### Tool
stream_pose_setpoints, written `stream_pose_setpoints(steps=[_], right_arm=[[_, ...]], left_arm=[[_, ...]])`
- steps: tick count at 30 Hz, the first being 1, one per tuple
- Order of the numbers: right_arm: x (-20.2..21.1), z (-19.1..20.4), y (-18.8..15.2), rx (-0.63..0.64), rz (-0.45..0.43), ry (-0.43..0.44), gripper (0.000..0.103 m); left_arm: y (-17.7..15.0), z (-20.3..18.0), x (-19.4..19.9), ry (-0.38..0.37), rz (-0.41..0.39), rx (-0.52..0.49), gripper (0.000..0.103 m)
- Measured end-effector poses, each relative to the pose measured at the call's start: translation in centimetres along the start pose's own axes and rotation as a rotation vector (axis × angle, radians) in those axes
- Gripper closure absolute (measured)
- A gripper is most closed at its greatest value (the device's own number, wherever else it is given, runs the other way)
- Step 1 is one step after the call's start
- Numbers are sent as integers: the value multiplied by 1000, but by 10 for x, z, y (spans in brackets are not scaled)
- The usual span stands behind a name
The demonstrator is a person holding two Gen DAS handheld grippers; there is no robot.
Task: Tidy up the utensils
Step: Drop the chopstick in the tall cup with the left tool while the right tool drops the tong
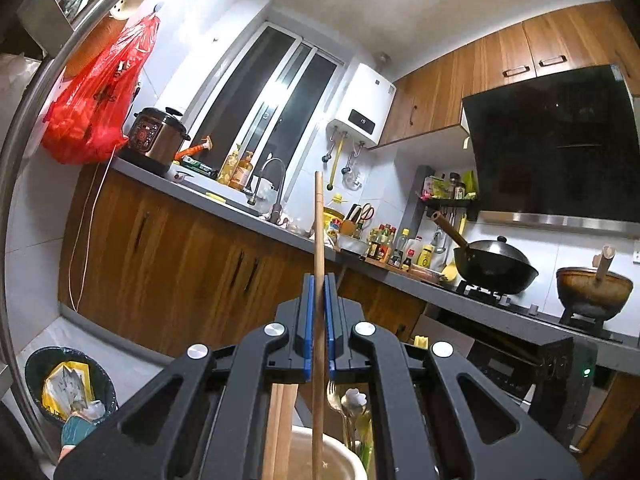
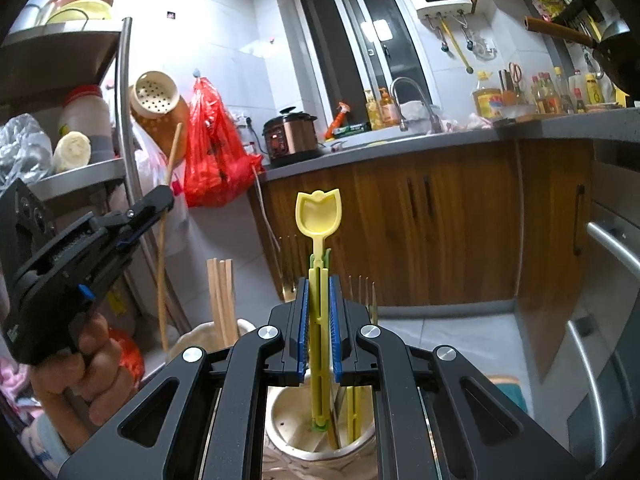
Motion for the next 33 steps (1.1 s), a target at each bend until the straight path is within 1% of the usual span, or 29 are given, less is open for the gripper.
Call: stream_pose_setpoints(steps=[5,8,15,19,22,28,33], right_arm=[[-2,0,-6,17,-6,-4,93],[-3,-1,-11,16,1,-3,93],[0,2,-25,62,43,-14,93],[6,-4,-30,57,74,-52,93],[5,-5,-37,69,109,-84,93],[-7,-4,-46,97,173,-114,93],[-16,-3,-49,104,195,-130,93]], left_arm=[[-21,-3,-5,36,15,-72,98],[-34,-6,-3,44,38,-104,98],[-60,-12,23,73,106,-204,98],[-63,-10,32,103,143,-226,98],[-67,-9,32,140,178,-273,98],[-68,2,26,183,212,-257,98],[-71,9,19,217,259,-258,98]])
Point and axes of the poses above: each gripper's, at about its wrist camera, not at the fingertips, and x roughly against the way its jaws point, z to its left, y to its top, the point moved 7 cm from there along -x, roughly the way its jaws point, and after that the axes turned 1 degree about -x, right-handed, at the moved point
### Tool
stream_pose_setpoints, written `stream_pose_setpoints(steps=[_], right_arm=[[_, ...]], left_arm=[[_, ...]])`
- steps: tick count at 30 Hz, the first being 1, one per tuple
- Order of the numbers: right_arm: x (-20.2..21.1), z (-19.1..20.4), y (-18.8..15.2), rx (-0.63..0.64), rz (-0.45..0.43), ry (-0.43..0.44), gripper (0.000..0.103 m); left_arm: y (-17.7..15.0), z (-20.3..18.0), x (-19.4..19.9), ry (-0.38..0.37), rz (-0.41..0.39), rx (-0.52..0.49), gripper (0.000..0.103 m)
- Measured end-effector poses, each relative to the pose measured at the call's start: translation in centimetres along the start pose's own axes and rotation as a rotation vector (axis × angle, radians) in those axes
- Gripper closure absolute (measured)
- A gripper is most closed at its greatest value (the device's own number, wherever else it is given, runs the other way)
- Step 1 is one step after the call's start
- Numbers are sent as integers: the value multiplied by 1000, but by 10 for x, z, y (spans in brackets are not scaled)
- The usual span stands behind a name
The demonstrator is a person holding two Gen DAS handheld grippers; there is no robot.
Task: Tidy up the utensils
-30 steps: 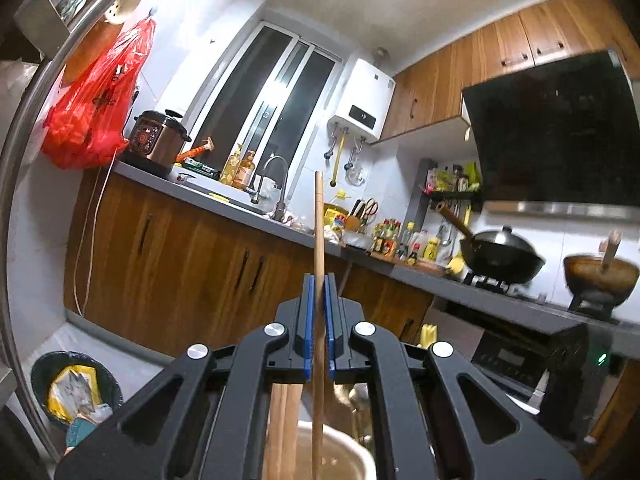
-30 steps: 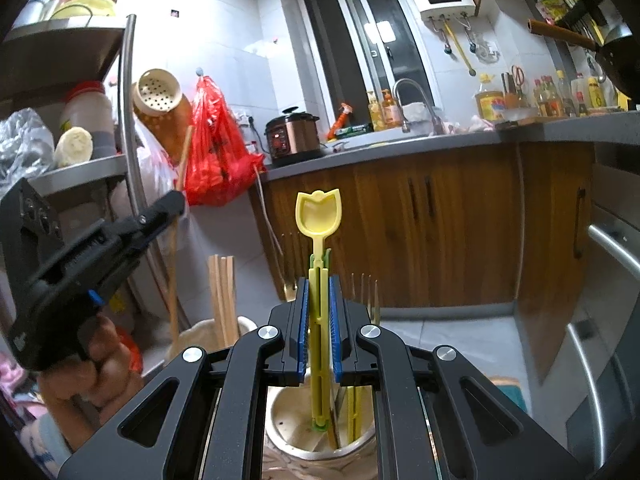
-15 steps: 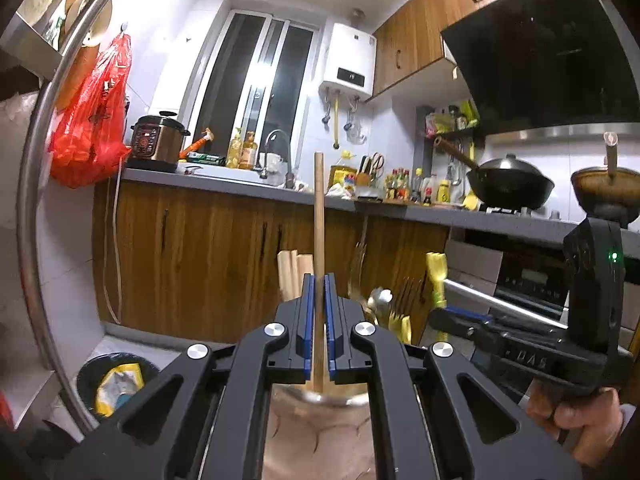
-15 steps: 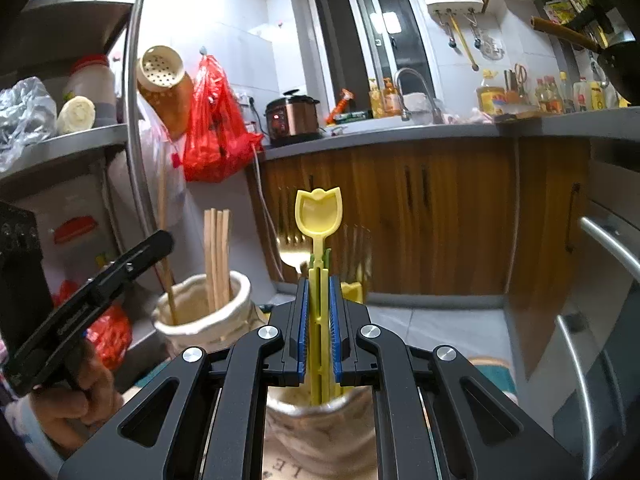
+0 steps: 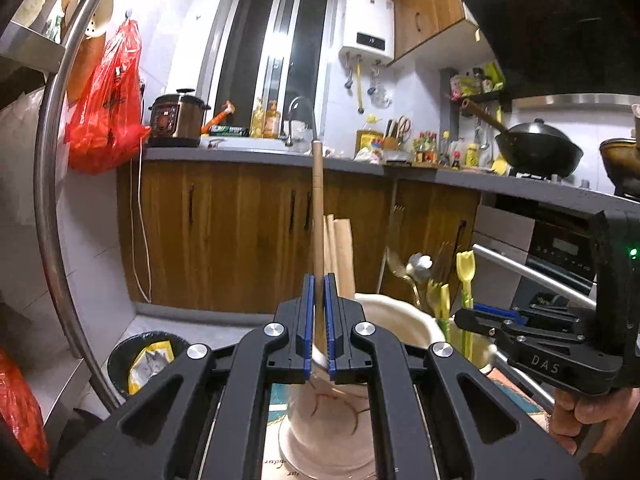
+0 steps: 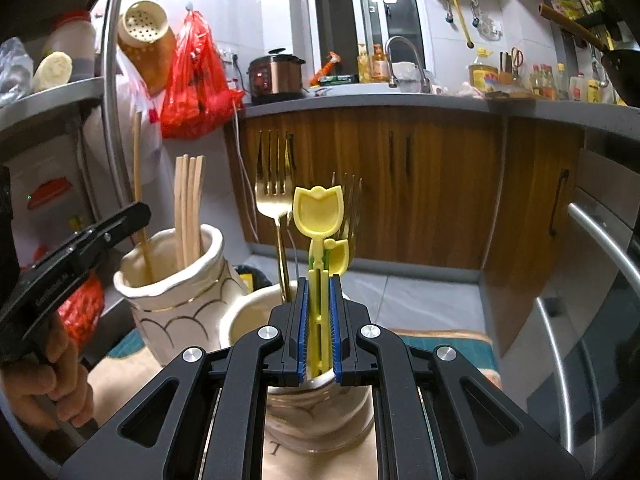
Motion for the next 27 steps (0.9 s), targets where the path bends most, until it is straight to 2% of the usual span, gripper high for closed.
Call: stream_pose_setpoints(steps=[6,10,14,15,17,19,22,23,27], right_arm=[[-2,0,-2,5,15,-8,91],[2,-3,0,-8,3,-9,77],[6,-3,3,-9,-9,-7,76],[8,-3,4,-12,-13,-5,75],[11,-3,5,-15,-26,-1,72],[15,-3,6,-18,-38,3,72],[21,-4,9,-22,-56,11,71],[22,-4,9,-22,-59,13,70],[29,-3,6,-16,-63,16,67]], left_arm=[[-2,0,-5,10,35,-18,98],[-2,-4,-6,5,49,-33,98],[-4,-4,-8,6,59,-37,96],[-4,-3,-7,11,56,-36,93],[-2,0,-5,28,47,-28,69],[1,1,-2,42,32,-29,57],[2,1,2,42,25,-38,52],[3,2,6,44,19,-40,46],[9,5,18,39,3,-25,33]])
Point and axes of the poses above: each gripper's, at about its wrist camera, not at the fingertips, and x roughly against the way its jaws point, z to its left, y to its top, the point moved 7 cm from there along -x, roughly the way its jaws point, and after that the axes turned 1 degree about -x, right-handed, at the moved point
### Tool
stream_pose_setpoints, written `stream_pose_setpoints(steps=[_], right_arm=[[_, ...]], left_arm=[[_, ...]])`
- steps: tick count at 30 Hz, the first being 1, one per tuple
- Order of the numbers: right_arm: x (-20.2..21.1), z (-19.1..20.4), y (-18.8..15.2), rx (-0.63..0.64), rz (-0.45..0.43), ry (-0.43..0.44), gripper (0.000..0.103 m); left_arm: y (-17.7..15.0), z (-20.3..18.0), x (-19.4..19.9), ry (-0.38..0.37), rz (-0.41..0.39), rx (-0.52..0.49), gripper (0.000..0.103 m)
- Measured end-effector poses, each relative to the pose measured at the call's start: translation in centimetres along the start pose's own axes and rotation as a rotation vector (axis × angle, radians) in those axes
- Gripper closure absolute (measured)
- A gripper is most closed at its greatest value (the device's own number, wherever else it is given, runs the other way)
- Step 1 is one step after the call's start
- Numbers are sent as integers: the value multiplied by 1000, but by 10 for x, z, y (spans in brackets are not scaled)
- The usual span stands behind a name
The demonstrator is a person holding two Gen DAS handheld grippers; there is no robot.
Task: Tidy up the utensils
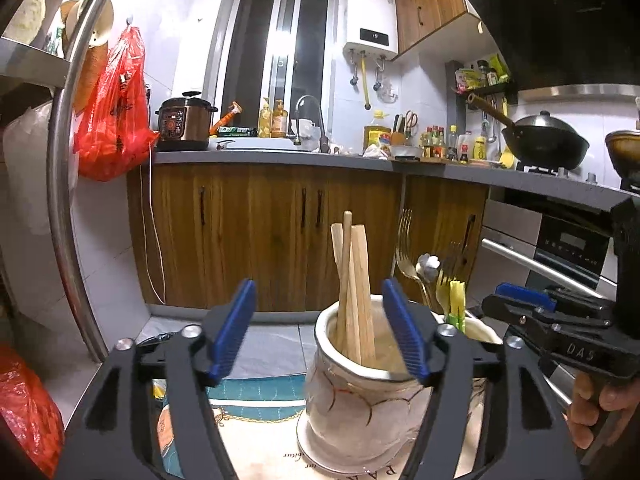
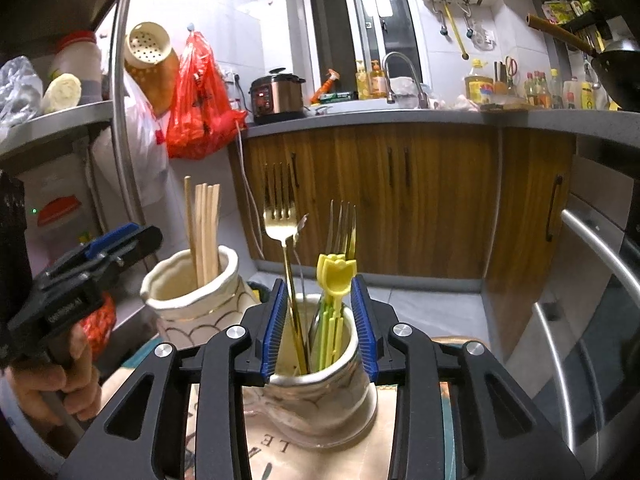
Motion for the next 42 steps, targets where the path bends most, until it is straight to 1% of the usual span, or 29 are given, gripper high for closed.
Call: stream_pose_setpoints(steps=[2,3,5,6,7,8,9,11,12,14,15,17,19,23,27,33,38,42], right_arm=[[4,1,-4,7,1,-6,63],[6,2,-4,8,1,-7,62],[11,3,-7,16,-2,-9,54],[14,4,-9,22,-7,-11,51],[17,4,-9,24,-12,-13,46],[20,4,-10,27,-23,-16,42],[22,4,-11,26,-29,-19,40],[27,3,-12,18,-45,-17,28],[29,3,-13,14,-50,-18,25],[36,3,-18,7,-65,-27,19],[41,4,-21,5,-74,-31,18],[49,5,-27,4,-84,-35,14],[57,9,-33,14,-95,-36,11],[66,18,-45,65,-115,-65,9],[69,19,-53,68,-128,-77,8],[71,17,-59,65,-141,-69,8],[69,19,-65,86,-141,-68,8],[69,23,-69,101,-143,-60,8]], left_arm=[[2,1,7,1,-11,2,24],[2,1,11,4,-15,1,21],[2,1,18,12,-20,0,9],[1,0,21,15,-22,1,7],[-2,1,27,22,-26,6,5],[-4,1,29,25,-24,9,5],[-7,1,33,29,-19,12,5],[-15,3,42,44,-12,29,5],[-17,5,45,50,-13,38,5],[-22,8,53,67,-15,61,5],[-23,9,57,70,-12,67,5],[-29,8,62,56,4,78,5],[-36,8,67,58,15,86,5],[-50,6,71,73,29,85,5],[-61,1,72,71,41,64,5],[-68,-3,72,86,37,36,5],[-73,-6,70,78,47,30,5],[-74,-10,73,68,33,19,5]])
Point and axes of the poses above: each gripper's, at about its wrist camera, not at the fingertips, and x roughly against the way its jaws point, z to its left, y to its top, the point moved 7 cm from there along -x, roughly the way its jaws point, and after that the axes turned 1 degree about -x, right-handed, at the moved point
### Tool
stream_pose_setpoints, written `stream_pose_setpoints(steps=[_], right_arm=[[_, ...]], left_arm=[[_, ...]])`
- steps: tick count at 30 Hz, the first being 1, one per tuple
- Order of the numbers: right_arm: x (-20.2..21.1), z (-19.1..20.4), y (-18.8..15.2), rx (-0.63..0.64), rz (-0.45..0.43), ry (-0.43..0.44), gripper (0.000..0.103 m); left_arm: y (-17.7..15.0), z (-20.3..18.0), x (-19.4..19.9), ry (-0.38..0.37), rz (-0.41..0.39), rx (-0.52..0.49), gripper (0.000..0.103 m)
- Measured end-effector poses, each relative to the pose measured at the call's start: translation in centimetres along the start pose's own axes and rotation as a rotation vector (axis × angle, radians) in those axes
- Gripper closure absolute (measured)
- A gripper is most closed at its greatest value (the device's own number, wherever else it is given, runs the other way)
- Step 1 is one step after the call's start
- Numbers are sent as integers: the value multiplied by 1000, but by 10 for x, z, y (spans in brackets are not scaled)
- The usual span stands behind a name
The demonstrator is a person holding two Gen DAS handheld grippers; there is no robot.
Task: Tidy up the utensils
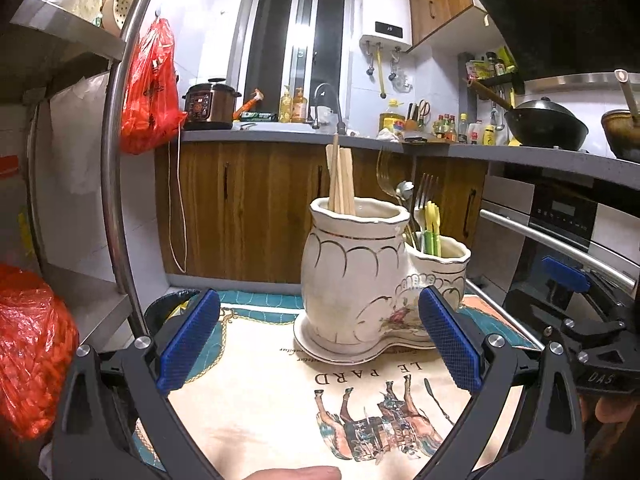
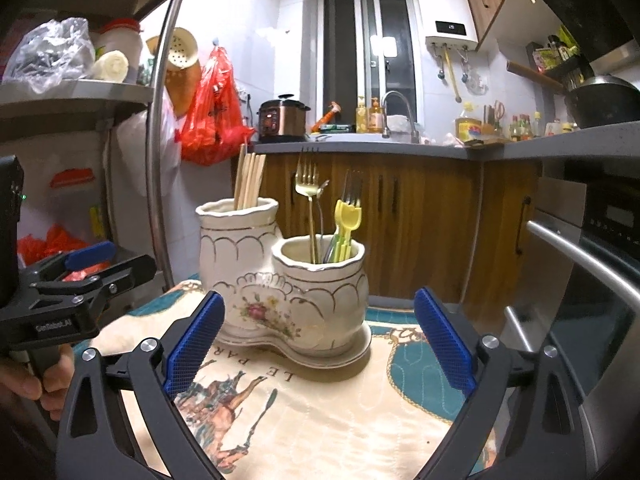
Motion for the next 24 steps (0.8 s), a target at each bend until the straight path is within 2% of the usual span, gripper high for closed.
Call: stream_pose_setpoints(steps=[24], right_arm=[[-2,1,0,-4,8,-2,8]], left_arm=[[-3,0,0,-10,11,-7,5]])
Point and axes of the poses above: each gripper's, at about its wrist camera, not at the fingertips, and x roughly against the way its jaws point, z to its left, y to its top, the point moved 7 cm from there along -x, roughly the way its jaws point, and after that the axes turned 1 degree about -x, right-handed, at the moved point
